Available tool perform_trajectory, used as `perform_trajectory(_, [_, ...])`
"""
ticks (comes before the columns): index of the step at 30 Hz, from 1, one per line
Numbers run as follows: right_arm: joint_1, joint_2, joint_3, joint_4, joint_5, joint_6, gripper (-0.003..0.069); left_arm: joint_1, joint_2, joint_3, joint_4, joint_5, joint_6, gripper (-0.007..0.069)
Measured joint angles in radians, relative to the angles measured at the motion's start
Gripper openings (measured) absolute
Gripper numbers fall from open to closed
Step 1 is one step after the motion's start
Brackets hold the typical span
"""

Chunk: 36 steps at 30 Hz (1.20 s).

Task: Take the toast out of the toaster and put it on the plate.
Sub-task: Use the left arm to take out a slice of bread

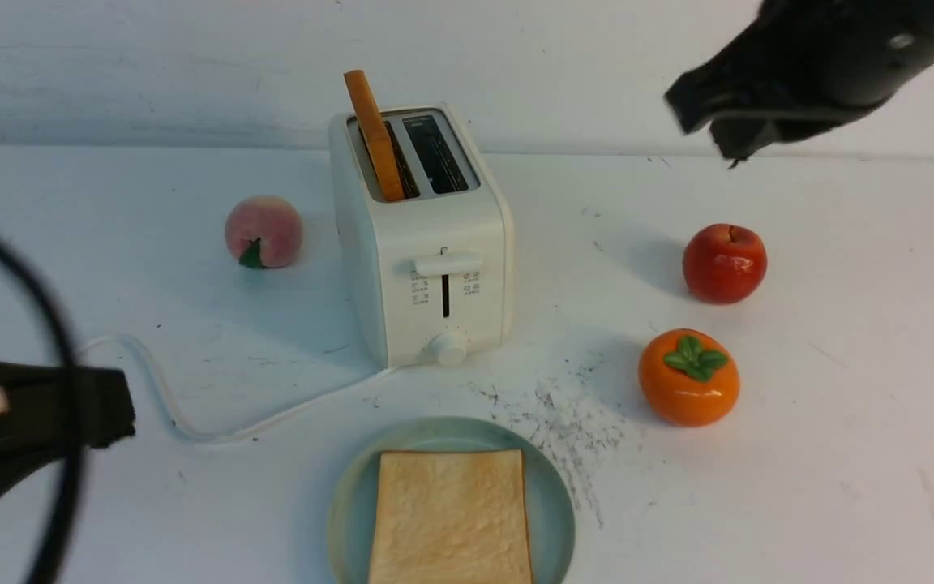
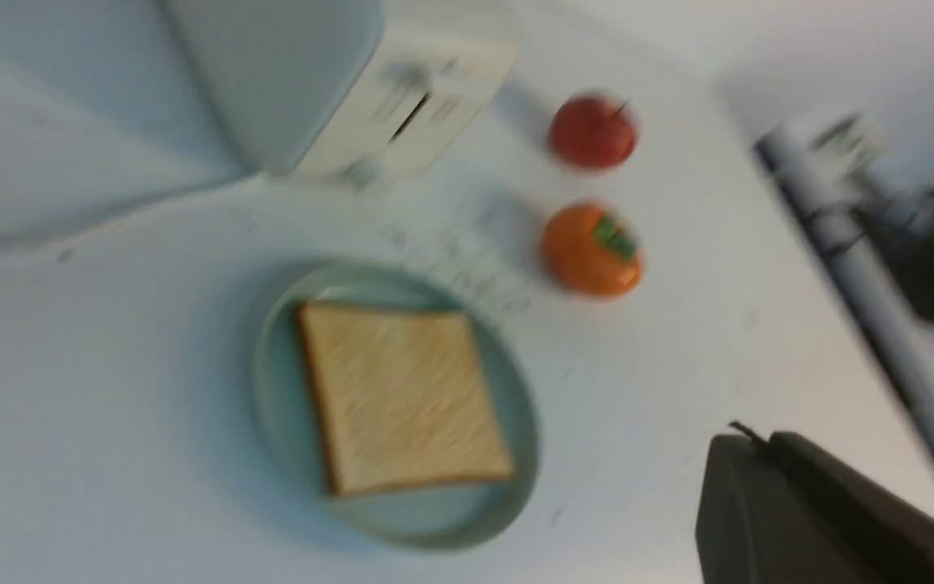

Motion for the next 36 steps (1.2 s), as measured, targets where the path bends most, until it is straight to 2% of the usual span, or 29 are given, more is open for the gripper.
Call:
perform_trajectory(3, [0.000,-0.136,0.094,0.019,0.001,0.016,-0.0018,0.000,0.255,-0.127,0.168,0.128,-0.032,-0.0014])
perform_trajectory(6, [0.000,-0.251,0.219,0.020,0.001,0.019,-0.0018,0.000,0.430,-0.221,0.226,0.176,-0.041,-0.0014])
perform_trajectory(11, [0.000,-0.450,0.484,0.023,-0.035,0.037,-0.0018,0.000,0.625,-0.375,0.185,0.206,-0.044,-0.0014])
perform_trajectory(13, [0.000,-0.585,0.668,0.020,-0.109,0.072,-0.0017,-0.004,0.714,-0.483,0.156,0.206,-0.071,-0.0014])
perform_trajectory(17, [0.000,-0.754,0.884,0.002,-0.234,0.123,-0.0015,-0.048,0.781,-0.634,0.223,0.194,-0.216,-0.0014])
perform_trajectory(21, [0.000,-0.881,1.039,-0.052,-0.361,0.128,-0.0013,-0.161,0.819,-0.757,0.380,0.192,-0.381,-0.0014])
perform_trajectory(22, [0.000,-0.891,1.046,-0.056,-0.367,0.128,-0.0013,-0.168,0.819,-0.757,0.380,0.193,-0.389,-0.0014])
perform_trajectory(26, [0.000,-0.975,1.152,-0.138,-0.473,0.128,-0.0011,-0.310,0.878,-0.850,0.573,0.195,-0.582,-0.0014])
perform_trajectory(28, [0.000,-0.982,1.164,-0.146,-0.480,0.128,-0.0012,-0.338,0.898,-0.868,0.616,0.195,-0.626,-0.0013])
perform_trajectory(31, [0.000,-0.990,1.174,-0.154,-0.485,0.128,-0.0008,-0.404,0.961,-0.916,0.722,0.186,-0.720,0.0031])
perform_trajectory(36, [0.000,-0.990,1.174,-0.154,-0.487,0.128,-0.0008,-0.446,1.031,-0.983,0.793,0.138,-0.755,0.0196])
